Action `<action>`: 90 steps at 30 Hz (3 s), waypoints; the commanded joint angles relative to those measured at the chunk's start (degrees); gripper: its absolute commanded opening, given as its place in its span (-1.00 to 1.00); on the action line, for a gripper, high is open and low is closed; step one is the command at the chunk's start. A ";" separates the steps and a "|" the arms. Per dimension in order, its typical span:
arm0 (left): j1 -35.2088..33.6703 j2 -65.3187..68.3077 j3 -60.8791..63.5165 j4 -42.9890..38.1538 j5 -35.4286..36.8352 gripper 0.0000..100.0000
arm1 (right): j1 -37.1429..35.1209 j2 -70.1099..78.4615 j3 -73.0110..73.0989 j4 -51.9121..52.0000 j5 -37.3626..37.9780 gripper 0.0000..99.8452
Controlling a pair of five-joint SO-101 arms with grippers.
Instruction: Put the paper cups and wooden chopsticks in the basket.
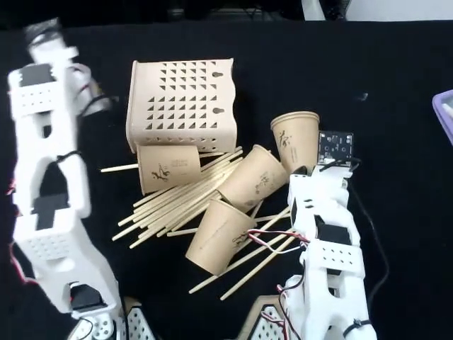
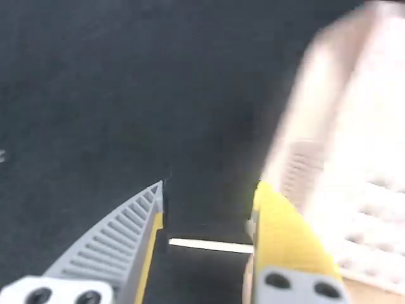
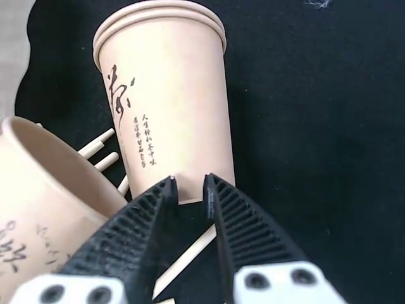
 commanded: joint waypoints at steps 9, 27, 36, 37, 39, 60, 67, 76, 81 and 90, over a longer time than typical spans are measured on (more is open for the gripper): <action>7.96 -3.60 6.37 -11.16 -0.70 -0.54 | -0.97 -0.92 0.04 -0.79 0.53 -0.82; -5.41 -3.60 28.26 -30.51 -0.79 -0.54 | -0.97 -1.10 1.27 -3.16 0.53 -0.82; -11.21 -3.78 30.90 -32.35 -0.79 -0.54 | -0.97 -1.10 1.27 -3.16 0.53 -0.82; -12.00 -4.13 30.90 -32.26 -0.79 -0.54 | -0.97 -1.10 1.27 -3.16 0.53 -0.82; -13.76 -4.40 30.81 -32.18 -0.79 -0.54 | -0.97 -1.10 1.27 -3.16 0.53 -0.82; -8.04 -13.01 -19.03 14.86 3.69 -0.53 | -0.97 -1.10 1.27 -3.08 0.53 -0.82; -0.48 -12.57 -21.93 21.19 11.69 -0.47 | -0.97 -1.01 1.27 -3.08 0.53 -0.82; 4.53 -12.57 -9.98 20.57 11.43 -0.47 | -0.97 -1.01 1.27 -3.08 0.53 -0.82; 7.69 -12.66 -7.16 20.57 11.34 -0.47 | -0.97 -1.01 1.27 -3.08 0.53 -0.82; 11.30 -12.66 -8.48 20.57 0.00 -0.89 | -0.97 -1.01 1.27 -3.08 0.53 -0.82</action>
